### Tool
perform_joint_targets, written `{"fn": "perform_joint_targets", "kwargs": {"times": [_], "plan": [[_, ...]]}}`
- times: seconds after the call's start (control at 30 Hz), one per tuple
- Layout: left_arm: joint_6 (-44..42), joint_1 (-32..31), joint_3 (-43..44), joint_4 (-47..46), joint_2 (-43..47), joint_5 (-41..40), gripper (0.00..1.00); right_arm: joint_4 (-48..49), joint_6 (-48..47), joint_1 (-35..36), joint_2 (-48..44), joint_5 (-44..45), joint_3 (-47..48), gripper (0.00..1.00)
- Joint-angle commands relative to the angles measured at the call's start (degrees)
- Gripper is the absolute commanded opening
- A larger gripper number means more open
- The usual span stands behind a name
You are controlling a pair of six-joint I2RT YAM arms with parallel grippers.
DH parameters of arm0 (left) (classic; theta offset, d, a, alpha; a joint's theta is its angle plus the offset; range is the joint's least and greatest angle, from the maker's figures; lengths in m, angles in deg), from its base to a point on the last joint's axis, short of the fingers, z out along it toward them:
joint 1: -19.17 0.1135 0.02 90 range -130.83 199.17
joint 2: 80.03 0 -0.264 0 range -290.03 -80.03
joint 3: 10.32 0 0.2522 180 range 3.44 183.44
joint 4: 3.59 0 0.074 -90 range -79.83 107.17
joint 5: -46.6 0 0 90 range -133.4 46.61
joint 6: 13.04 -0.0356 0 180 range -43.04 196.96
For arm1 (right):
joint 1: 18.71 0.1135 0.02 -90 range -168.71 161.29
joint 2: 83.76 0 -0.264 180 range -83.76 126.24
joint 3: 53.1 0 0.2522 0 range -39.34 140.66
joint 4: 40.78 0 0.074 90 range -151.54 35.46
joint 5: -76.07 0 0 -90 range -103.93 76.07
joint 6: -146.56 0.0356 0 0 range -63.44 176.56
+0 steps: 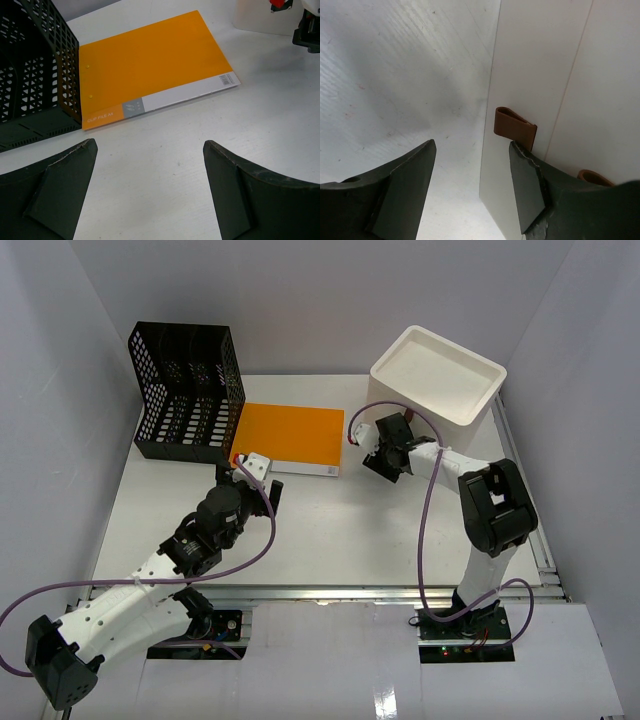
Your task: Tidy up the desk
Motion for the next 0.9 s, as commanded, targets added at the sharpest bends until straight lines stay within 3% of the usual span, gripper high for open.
{"fn": "perform_joint_targets", "kwargs": {"times": [0.0, 0.17, 0.3, 0.37, 0.7, 0.87], "plan": [[-0.4, 0.1, 1.1, 0.9, 0.1, 2.0, 0.98, -5.0, -0.6, 0.1, -7.8, -18.7, 2.8, 0.71], [-0.3, 0.1, 1.3, 1.4, -0.1, 3.0, 0.98, -6.0, -7.2, 1.7, -13.0, -33.4, -0.2, 0.76], [-0.3, 0.1, 1.3, 1.7, -0.5, 2.8, 0.98, -0.2, -13.6, 5.8, -15.3, -33.5, -6.1, 0.94], [-0.3, 0.1, 1.2, 1.7, -0.5, 2.2, 0.98, 4.8, -15.0, 8.3, -15.8, -30.5, -8.4, 0.99], [3.8, 0.1, 1.5, 4.8, 2.7, 0.7, 0.98, 32.1, -8.7, 18.9, -4.6, -9.2, -9.0, 0.94], [10.5, 0.2, 1.0, 7.6, 9.1, 1.9, 0.98, 36.7, -9.9, 20.2, 1.8, -6.1, -6.9, 0.96]]}}
